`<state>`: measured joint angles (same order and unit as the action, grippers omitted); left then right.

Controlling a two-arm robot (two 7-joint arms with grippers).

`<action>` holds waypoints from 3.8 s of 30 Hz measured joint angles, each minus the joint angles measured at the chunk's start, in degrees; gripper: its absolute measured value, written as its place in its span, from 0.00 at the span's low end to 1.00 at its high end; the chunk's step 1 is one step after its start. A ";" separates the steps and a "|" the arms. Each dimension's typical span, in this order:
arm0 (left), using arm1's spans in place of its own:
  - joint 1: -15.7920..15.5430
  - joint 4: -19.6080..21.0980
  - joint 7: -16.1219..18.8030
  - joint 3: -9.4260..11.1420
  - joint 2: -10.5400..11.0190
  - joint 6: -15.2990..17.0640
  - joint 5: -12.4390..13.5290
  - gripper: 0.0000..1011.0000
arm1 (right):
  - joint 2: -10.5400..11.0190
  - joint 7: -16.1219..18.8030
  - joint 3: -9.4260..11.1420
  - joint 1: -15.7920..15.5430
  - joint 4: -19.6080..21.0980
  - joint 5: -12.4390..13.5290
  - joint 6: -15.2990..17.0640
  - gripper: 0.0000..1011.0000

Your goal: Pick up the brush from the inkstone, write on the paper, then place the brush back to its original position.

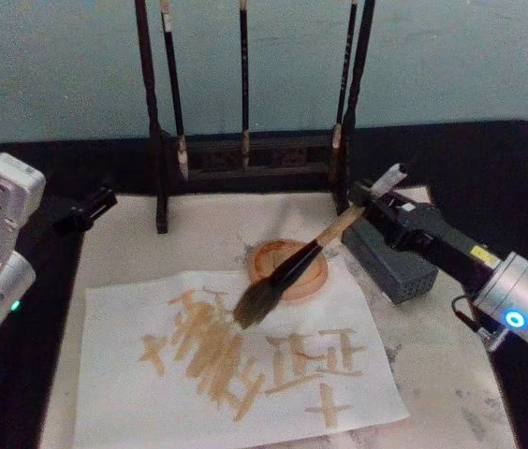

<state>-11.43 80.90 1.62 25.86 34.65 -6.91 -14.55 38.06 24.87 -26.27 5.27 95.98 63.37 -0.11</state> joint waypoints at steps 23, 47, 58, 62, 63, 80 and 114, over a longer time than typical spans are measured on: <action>0.00 0.00 0.00 0.00 0.00 0.00 0.00 0.99 | -4.57 0.43 -3.75 -0.25 1.76 -11.82 -1.45 0.16; 0.00 0.00 0.00 0.00 0.00 0.00 0.00 0.99 | -6.57 -1.80 0.81 -3.13 -1.84 -14.08 -1.37 0.16; 0.00 0.00 0.00 0.00 0.00 0.00 0.00 0.99 | -4.84 -1.59 5.93 -7.70 1.18 -12.17 -1.74 0.16; 0.00 0.00 0.00 0.00 0.00 0.00 0.00 0.99 | -4.66 -1.04 6.83 -8.54 1.80 -11.79 -1.75 0.16; 0.00 0.00 0.00 0.00 0.00 0.00 0.00 0.99 | -4.63 -0.79 7.12 -8.82 2.07 -11.73 -1.75 0.16; 0.00 0.00 0.00 0.00 0.00 0.00 0.00 0.99 | -5.61 2.37 6.47 -8.38 5.61 -10.81 -1.36 0.16; 0.00 0.00 0.00 0.00 0.00 0.00 0.00 0.99 | -6.81 3.60 1.32 -7.00 -0.78 -9.80 0.31 0.16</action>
<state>-11.43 80.90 1.62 25.86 34.64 -6.91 -14.55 31.25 28.47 -24.95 -1.73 95.21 53.57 0.20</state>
